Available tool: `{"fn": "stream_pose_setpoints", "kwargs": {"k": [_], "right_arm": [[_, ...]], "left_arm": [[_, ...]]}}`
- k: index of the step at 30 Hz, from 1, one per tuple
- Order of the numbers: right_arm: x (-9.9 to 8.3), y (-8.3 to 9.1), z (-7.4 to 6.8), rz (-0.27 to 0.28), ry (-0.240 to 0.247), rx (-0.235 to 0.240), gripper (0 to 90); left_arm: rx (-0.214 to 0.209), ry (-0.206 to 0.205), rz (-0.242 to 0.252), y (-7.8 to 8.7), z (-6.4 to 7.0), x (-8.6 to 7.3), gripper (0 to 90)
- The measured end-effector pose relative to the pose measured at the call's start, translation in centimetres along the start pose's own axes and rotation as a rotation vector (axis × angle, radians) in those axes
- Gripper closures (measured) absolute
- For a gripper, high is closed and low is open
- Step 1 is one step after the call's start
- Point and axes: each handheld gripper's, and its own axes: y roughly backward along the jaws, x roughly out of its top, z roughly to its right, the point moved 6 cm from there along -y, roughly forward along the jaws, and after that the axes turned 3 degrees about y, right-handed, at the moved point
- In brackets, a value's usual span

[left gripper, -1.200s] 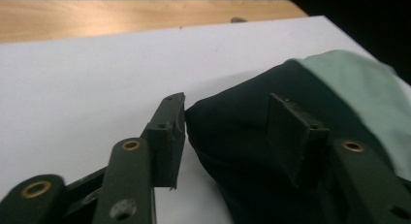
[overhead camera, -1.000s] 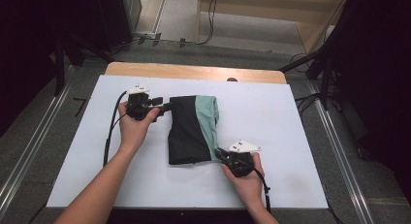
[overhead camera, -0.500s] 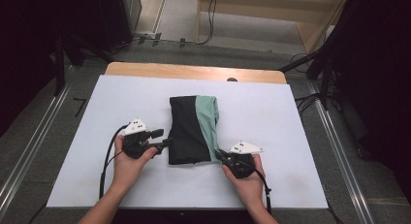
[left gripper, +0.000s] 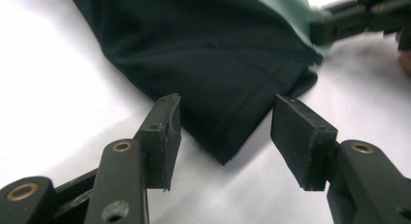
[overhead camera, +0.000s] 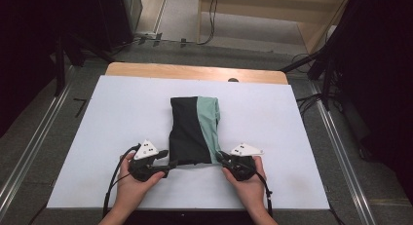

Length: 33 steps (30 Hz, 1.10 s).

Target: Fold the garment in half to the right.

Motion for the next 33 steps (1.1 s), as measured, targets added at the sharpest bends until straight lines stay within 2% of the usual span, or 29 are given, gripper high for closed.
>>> {"fn": "stream_pose_setpoints", "kwargs": {"k": [2,7,10,13,16,21,26,28,30,32,33], "right_arm": [[0.2,0.3,0.1,0.018,0.000,0.017,68.9],[1.8,1.8,0.9,0.091,0.004,0.024,55.8],[3.4,2.5,1.5,0.125,0.013,0.009,54.8],[5.5,2.5,1.9,0.138,0.025,-0.002,55.1],[7.5,1.6,2.1,0.129,0.051,-0.022,56.5],[10.7,-0.3,2.6,0.124,0.053,-0.028,57.8],[13.2,-2.3,3.9,0.117,0.007,-0.040,57.8],[13.8,-3.1,4.4,0.105,-0.032,-0.023,57.8],[14.3,-3.9,4.9,0.084,-0.060,-0.030,58.0],[14.5,-4.7,5.2,0.060,-0.075,-0.028,62.8],[14.5,-5.1,5.5,0.044,-0.078,-0.038,68.8]], "left_arm": [[0.011,-0.015,-0.012,-0.2,0.1,-0.2,44.8],[0.030,-0.030,-0.021,-0.3,0.4,-0.6,47.7],[0.040,-0.046,-0.022,-0.2,0.6,-0.9,48.3],[0.048,-0.052,-0.013,-0.1,0.7,-0.9,49.9],[0.062,-0.058,-0.013,0.0,0.6,-0.9,54.0],[0.071,-0.065,-0.017,0.0,0.4,-1.0,61.4],[0.072,-0.066,-0.028,-0.1,0.4,-1.2,69.5],[0.072,-0.068,-0.040,-0.1,0.4,-1.3,75.6],[0.061,-0.068,-0.058,-0.2,0.4,-1.5,80.7],[0.067,-0.089,-0.068,-0.2,0.5,-1.6,86.7],[0.072,-0.098,-0.070,-0.2,0.5,-1.6,87.3]]}}
